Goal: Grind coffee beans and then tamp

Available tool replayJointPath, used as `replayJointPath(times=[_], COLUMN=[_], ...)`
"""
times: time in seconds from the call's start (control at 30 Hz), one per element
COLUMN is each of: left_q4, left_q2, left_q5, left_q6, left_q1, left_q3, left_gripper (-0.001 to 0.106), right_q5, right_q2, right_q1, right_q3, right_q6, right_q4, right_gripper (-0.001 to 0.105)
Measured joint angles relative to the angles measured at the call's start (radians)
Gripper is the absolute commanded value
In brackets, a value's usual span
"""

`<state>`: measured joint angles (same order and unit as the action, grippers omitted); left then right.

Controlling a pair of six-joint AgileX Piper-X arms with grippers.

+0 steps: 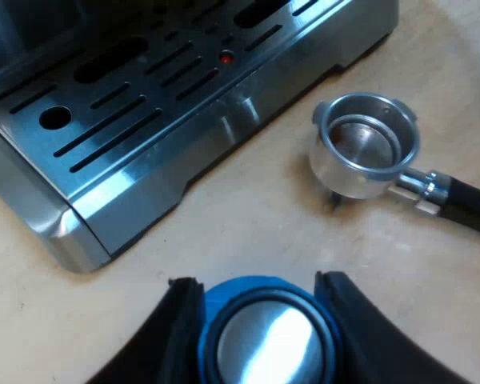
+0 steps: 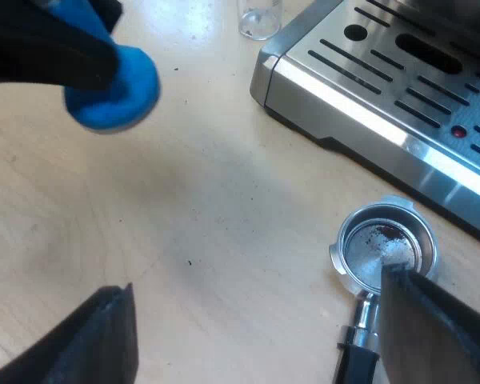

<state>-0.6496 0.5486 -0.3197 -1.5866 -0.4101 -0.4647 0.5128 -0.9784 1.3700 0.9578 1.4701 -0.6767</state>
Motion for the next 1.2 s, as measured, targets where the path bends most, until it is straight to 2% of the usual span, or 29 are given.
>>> replayJointPath(times=[0.17,0.5,0.8,0.93,1.0,1.2], left_q4=[-0.059,-0.061,-0.066,-0.073,-0.076,-0.093], left_q2=[-0.007,-0.007,-0.007,-0.007,-0.007,-0.007], left_q5=[-0.031,-0.076,-0.081,-0.083,-0.083,-0.083], left_q6=[0.000,0.000,0.000,0.000,0.000,0.000], left_q1=[0.000,0.000,0.000,0.000,0.000,0.000], left_q3=[-0.034,-0.046,-0.047,-0.047,-0.047,-0.047], left_gripper=[0.001,0.001,0.001,0.001,0.001,0.001], right_q5=[0.000,0.000,-0.043,-0.044,-0.044,-0.044], right_q2=[0.000,0.000,0.000,0.000,0.003,0.079], right_q1=[0.000,-0.018,-0.174,-0.201,-0.206,-0.236], right_q3=[0.000,0.000,0.000,0.000,-0.007,-0.105], right_q6=[0.000,-0.056,-0.061,-0.040,-0.038,-0.057], right_q4=[0.000,0.004,-0.007,-0.007,-0.007,-0.002], right_gripper=[0.065,0.065,0.065,0.065,0.065,0.065])
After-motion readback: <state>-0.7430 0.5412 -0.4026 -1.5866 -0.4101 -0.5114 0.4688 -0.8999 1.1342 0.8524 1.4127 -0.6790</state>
